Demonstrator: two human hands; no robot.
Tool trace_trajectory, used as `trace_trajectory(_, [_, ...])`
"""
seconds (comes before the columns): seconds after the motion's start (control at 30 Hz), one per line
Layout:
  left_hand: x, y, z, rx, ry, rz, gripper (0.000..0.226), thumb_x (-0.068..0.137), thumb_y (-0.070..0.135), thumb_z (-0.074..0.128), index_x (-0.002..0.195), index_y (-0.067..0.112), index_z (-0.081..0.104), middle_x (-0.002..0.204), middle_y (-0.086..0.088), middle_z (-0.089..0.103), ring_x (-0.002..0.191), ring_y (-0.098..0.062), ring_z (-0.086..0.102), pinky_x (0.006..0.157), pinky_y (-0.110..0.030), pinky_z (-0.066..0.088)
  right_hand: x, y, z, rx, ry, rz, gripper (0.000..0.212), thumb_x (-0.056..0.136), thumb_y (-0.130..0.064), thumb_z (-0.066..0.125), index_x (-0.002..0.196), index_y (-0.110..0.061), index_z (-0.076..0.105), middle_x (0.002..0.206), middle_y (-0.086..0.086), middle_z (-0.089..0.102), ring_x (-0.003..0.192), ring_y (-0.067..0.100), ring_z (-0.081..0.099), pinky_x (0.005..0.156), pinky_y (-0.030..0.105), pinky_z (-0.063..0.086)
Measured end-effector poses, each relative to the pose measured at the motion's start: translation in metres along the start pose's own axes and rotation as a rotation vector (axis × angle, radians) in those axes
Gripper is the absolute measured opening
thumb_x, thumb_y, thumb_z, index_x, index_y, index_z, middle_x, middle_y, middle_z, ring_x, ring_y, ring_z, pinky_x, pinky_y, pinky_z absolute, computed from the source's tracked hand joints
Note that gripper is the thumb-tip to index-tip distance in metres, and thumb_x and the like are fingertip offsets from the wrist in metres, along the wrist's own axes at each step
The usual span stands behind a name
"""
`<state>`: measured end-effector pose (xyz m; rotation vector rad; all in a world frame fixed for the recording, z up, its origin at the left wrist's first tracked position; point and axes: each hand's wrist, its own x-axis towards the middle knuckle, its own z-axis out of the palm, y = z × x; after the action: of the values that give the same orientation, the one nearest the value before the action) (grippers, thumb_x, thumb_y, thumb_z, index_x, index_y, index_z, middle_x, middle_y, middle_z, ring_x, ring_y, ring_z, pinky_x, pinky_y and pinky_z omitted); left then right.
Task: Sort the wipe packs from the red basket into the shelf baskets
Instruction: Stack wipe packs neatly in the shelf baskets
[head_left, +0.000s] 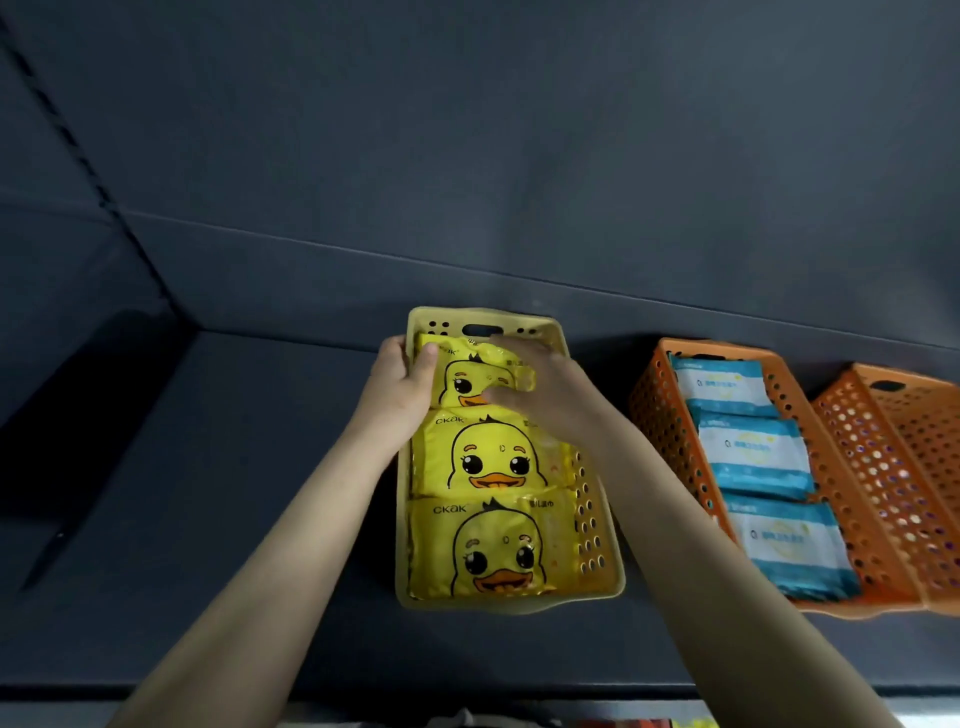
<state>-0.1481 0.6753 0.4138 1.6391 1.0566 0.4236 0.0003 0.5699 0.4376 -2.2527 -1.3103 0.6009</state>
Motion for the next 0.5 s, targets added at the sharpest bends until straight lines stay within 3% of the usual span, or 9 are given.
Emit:
trace_trajectory(0.1, [-0.01, 0.012, -0.003, 0.142, 0.074, 0.058, 0.039, 0.097, 0.044, 0.05, 0.119, 0.013, 0.056, 0.119, -0.006, 0.056, 0.112, -0.027, 0.055, 0.09, -0.04, 0.046, -0.024, -0.002, -0.031, -0.04, 0.086, -0.068, 0.061, 0.088, -0.037, 0.068, 0.142, -0.026, 0.044, 0.141, -0.002, 0.052, 0.126, 0.015, 0.048, 0.093, 0.022, 0.036])
trace_trajectory(0.23, [-0.044, 0.044, 0.01, 0.352, 0.236, 0.268, 0.043, 0.094, 0.038, 0.057, 0.132, 0.018, 0.053, 0.142, -0.01, 0.042, 0.129, -0.035, 0.038, 0.105, -0.045, 0.034, -0.081, 0.017, -0.076, -0.081, 0.301, -0.087, 0.044, 0.09, -0.027, 0.067, 0.131, -0.016, 0.057, 0.129, 0.005, 0.061, 0.119, 0.02, 0.055, 0.094, 0.02, 0.038])
trace_trajectory(0.4, [-0.123, 0.078, 0.078, 0.381, 0.136, 0.552, 0.033, 0.093, 0.025, 0.06, 0.123, 0.012, 0.061, 0.127, -0.011, 0.057, 0.12, -0.032, 0.05, 0.104, -0.035, 0.036, -0.2, 0.09, -0.105, -0.056, 0.494, 0.107, 0.038, 0.089, -0.022, 0.068, 0.125, -0.013, 0.063, 0.124, 0.007, 0.064, 0.114, 0.023, 0.058, 0.086, 0.013, 0.032])
trace_trajectory(0.5, [-0.194, 0.072, 0.14, 0.459, 0.056, 0.756, 0.029, 0.09, 0.02, 0.062, 0.117, 0.008, 0.064, 0.122, -0.01, 0.061, 0.113, -0.032, 0.055, 0.1, -0.042, 0.041, -0.297, 0.146, -0.1, -0.071, 0.529, 0.236, 0.04, 0.089, -0.02, 0.067, 0.127, -0.009, 0.06, 0.118, 0.012, 0.065, 0.11, 0.03, 0.059, 0.077, 0.018, 0.032])
